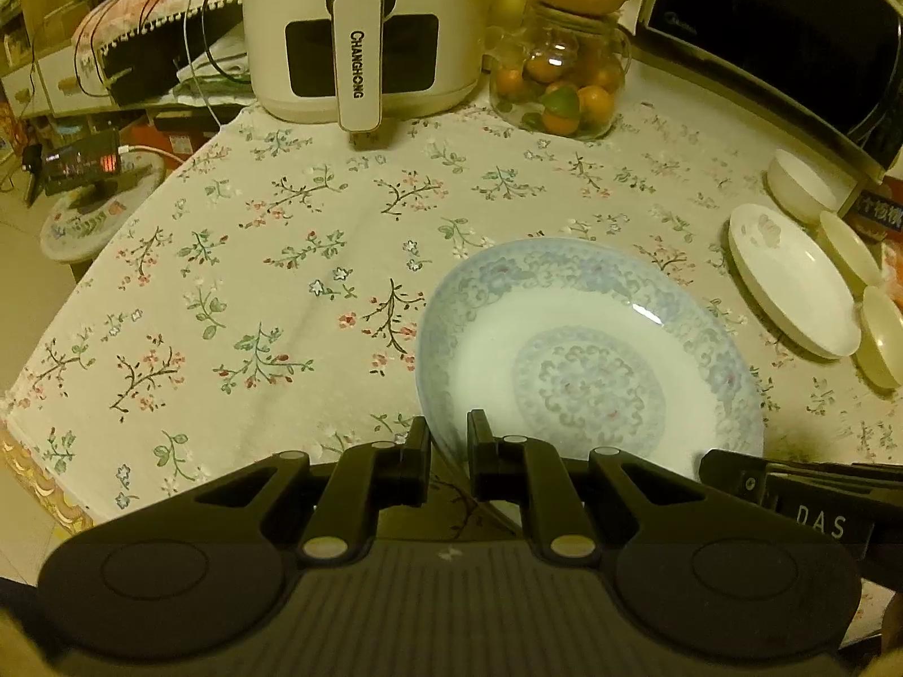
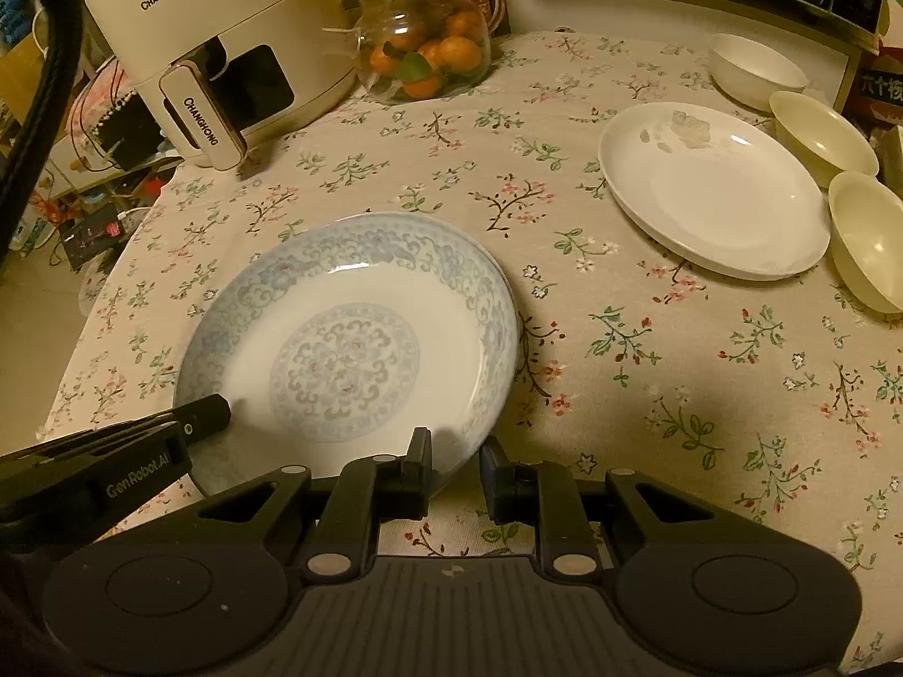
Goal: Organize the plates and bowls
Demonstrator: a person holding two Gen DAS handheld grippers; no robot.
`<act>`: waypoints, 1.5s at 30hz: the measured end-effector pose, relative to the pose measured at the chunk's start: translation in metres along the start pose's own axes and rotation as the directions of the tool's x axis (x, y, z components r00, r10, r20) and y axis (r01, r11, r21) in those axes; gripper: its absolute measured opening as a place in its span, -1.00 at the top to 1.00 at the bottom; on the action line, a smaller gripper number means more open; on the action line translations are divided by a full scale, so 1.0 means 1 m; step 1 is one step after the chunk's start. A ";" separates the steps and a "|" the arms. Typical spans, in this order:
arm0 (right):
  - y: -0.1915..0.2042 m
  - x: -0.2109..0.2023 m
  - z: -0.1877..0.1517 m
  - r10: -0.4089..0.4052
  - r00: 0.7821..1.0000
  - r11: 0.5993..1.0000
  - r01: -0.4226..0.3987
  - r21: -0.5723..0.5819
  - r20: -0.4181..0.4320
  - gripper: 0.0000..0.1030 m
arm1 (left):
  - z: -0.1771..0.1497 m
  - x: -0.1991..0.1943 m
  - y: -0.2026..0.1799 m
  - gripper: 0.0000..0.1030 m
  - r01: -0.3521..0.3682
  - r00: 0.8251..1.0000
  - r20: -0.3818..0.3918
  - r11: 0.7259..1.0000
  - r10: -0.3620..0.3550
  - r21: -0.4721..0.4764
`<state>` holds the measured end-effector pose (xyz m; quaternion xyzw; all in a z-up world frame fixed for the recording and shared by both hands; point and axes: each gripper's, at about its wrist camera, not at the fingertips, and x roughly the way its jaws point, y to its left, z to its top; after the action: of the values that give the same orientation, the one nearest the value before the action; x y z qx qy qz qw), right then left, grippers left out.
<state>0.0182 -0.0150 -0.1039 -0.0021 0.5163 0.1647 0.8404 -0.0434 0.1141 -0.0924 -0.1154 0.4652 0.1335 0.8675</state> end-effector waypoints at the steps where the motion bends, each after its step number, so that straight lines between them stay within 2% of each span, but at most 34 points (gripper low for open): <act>1: 0.001 0.000 0.000 -0.005 1.000 1.000 0.005 -0.002 0.003 0.64 | -0.001 0.000 -0.001 0.78 -0.005 1.000 0.004 1.000 0.005 0.004; 15: 0.011 0.004 0.000 -0.081 0.996 0.995 0.084 -0.055 0.048 0.66 | -0.002 0.002 -0.007 0.78 -0.065 0.997 0.036 0.996 0.062 0.063; 45: 0.021 0.014 0.001 -0.176 0.977 0.972 0.191 -0.135 0.120 0.65 | -0.001 0.007 -0.012 0.69 -0.092 0.995 0.041 0.992 0.089 0.086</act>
<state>0.0183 0.0088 -0.1119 -0.1025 0.4544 0.1235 0.8762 -0.0366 0.1030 -0.0979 -0.0533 0.4592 0.1542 0.8732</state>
